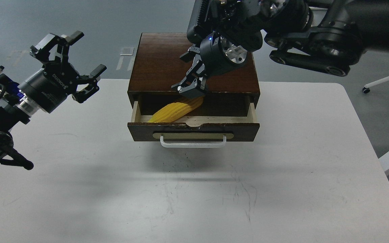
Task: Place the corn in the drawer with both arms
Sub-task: 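Open the right gripper and raise it away from the drawer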
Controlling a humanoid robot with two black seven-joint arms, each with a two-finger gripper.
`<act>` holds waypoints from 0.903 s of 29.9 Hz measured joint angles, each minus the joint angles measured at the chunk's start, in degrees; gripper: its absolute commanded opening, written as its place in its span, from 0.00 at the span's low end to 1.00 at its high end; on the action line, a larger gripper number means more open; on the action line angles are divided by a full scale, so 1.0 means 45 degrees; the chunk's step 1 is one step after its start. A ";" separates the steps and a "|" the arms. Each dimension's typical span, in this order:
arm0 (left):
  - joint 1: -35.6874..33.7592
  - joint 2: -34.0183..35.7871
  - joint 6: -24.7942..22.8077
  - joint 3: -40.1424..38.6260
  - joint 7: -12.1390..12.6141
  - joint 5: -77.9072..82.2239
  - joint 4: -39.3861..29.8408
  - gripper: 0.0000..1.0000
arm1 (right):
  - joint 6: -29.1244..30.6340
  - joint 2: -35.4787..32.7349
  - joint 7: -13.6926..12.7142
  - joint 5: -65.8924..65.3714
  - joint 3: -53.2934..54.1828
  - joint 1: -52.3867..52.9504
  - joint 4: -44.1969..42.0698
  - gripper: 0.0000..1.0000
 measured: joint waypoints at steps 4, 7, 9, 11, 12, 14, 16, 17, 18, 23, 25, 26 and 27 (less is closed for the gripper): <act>-0.0001 -0.0047 0.0000 0.0000 0.0000 0.0004 0.0001 0.99 | 0.0024 -0.1377 0.0000 0.2898 0.0654 -0.0288 -0.0074 0.96; -0.0001 -0.0121 0.0000 -0.0001 0.0000 0.0004 0.0001 0.98 | 0.0020 -0.2531 0.0000 0.5775 0.1130 -0.1212 -0.0068 0.96; -0.0001 -0.0165 0.0000 0.0000 0.0000 0.0005 0.0002 0.99 | -0.0011 -0.3418 -0.0003 0.7580 0.1756 -0.2297 -0.0071 0.96; -0.0001 -0.0236 0.0000 0.0000 0.0000 0.0006 0.0002 0.99 | -0.0035 -0.4042 -0.0004 0.8763 0.2401 -0.3315 -0.0082 0.98; 0.0000 -0.0275 0.0000 0.0000 0.0000 0.0004 0.0013 0.99 | -0.0051 -0.4377 -0.0003 0.9281 0.2861 -0.3971 -0.0103 0.98; 0.0015 -0.0386 0.0002 -0.0001 0.0000 0.0006 0.0082 0.99 | -0.0057 -0.5036 -0.0003 1.0032 0.3877 -0.5513 -0.0177 0.98; 0.0019 -0.0463 0.0011 -0.0012 0.0000 0.0006 0.0119 0.99 | -0.0066 -0.5590 -0.0004 1.0546 0.5117 -0.7284 -0.0331 0.98; 0.0020 -0.0486 0.0023 -0.0060 0.0000 0.0005 0.0127 0.99 | -0.0069 -0.5736 -0.0004 1.0721 0.5605 -0.7952 -0.0418 0.98; 0.0020 -0.0504 0.0056 -0.0104 0.0000 0.0005 0.0137 0.99 | -0.0075 -0.5837 -0.0003 1.0958 0.6238 -0.8764 -0.0547 0.98; 0.0023 -0.0544 0.0175 -0.0161 0.0000 0.0004 0.0658 0.99 | -0.0069 -0.5883 -0.0004 1.2761 0.9149 -1.2188 -0.1069 0.98; 0.0060 -0.0550 0.0123 -0.0161 0.0000 -0.0030 0.0935 0.99 | -0.0057 -0.5821 -0.0002 1.3487 0.9850 -1.3067 -0.1146 0.98; 0.0122 -0.0550 0.0077 -0.0161 0.0000 -0.0072 0.1043 0.99 | -0.0056 -0.5801 -0.0002 1.3867 1.0101 -1.3436 -0.1173 0.99; 0.0228 -0.0551 0.0045 -0.0162 0.0000 -0.0114 0.1112 0.99 | -0.0055 -0.5769 -0.0001 1.4237 1.0272 -1.3746 -0.1187 0.98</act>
